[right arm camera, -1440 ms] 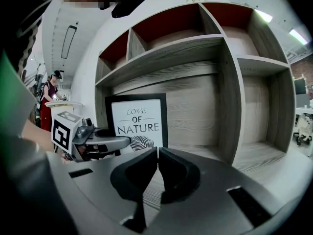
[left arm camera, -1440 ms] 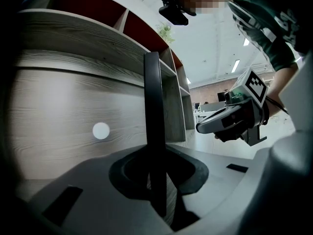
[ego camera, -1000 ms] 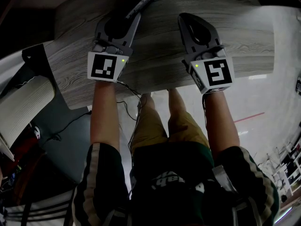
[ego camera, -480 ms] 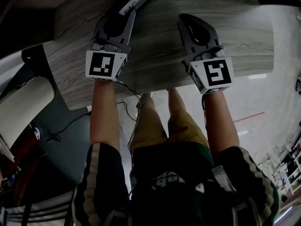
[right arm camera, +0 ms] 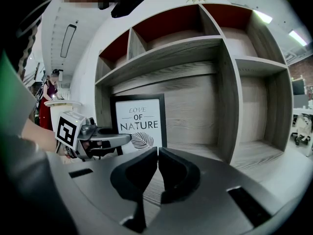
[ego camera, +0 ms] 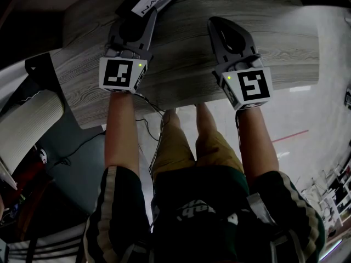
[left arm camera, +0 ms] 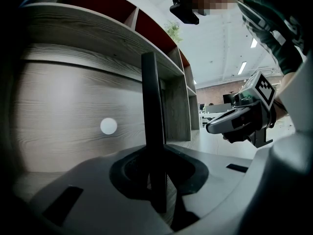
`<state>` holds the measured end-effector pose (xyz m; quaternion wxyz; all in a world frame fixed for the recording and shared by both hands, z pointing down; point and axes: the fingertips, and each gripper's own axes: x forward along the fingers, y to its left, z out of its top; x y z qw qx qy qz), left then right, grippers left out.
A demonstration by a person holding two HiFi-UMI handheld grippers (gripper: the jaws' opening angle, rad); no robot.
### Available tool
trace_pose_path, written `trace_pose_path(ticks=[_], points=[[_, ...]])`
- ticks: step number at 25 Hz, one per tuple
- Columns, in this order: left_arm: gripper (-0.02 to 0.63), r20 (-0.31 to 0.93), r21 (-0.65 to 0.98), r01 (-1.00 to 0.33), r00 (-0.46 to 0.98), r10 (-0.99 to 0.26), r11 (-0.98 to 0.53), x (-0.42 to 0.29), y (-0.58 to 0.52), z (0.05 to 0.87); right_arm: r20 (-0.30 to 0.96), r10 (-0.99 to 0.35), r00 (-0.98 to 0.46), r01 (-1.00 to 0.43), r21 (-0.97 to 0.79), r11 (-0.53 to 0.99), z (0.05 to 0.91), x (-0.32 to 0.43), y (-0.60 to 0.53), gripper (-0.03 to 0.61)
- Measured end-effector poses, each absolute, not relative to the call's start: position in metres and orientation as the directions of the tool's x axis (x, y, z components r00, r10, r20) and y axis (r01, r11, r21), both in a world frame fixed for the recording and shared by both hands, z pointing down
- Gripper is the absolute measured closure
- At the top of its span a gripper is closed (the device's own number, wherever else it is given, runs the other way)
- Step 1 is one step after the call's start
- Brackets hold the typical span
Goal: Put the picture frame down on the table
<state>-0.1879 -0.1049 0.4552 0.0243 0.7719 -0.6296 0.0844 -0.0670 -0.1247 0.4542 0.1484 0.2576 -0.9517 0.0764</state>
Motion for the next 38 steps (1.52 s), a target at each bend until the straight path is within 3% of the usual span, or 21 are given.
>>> trace_pose_path(ticks=[4, 15, 23, 30, 38], points=[[0.509, 0.159, -0.064, -0.975, 0.202, -0.966, -0.214, -0.186, -0.102, 0.459, 0.305, -0.470, -0.828, -0.511, -0.067, 0.857, 0.453, -0.067, -0.125, 0.543], [0.466, 0.163, -0.059, -0.977, 0.191, -0.968, -0.203, -0.183, -0.082, 0.444, 0.284, -0.475, -0.833, -0.507, -0.048, 0.860, 0.429, -0.068, -0.121, 0.543], [0.449, 0.217, -0.016, -0.993, 0.108, -0.970, -0.115, -0.191, -0.041, 0.432, 0.299, -0.460, -0.836, -0.503, -0.082, 0.860, 0.405, -0.076, -0.117, 0.543], [0.451, 0.185, 0.023, -0.995, 0.104, -0.977, -0.101, -0.179, -0.043, 0.419, 0.288, -0.425, -0.858, -0.475, -0.133, 0.870, 0.395, -0.103, -0.111, 0.543], [0.450, 0.205, -0.115, -0.984, 0.109, -0.973, -0.134, -0.173, -0.061, 0.412, 0.270, -0.423, -0.865, -0.471, -0.145, 0.870, 0.387, -0.106, -0.115, 0.543]])
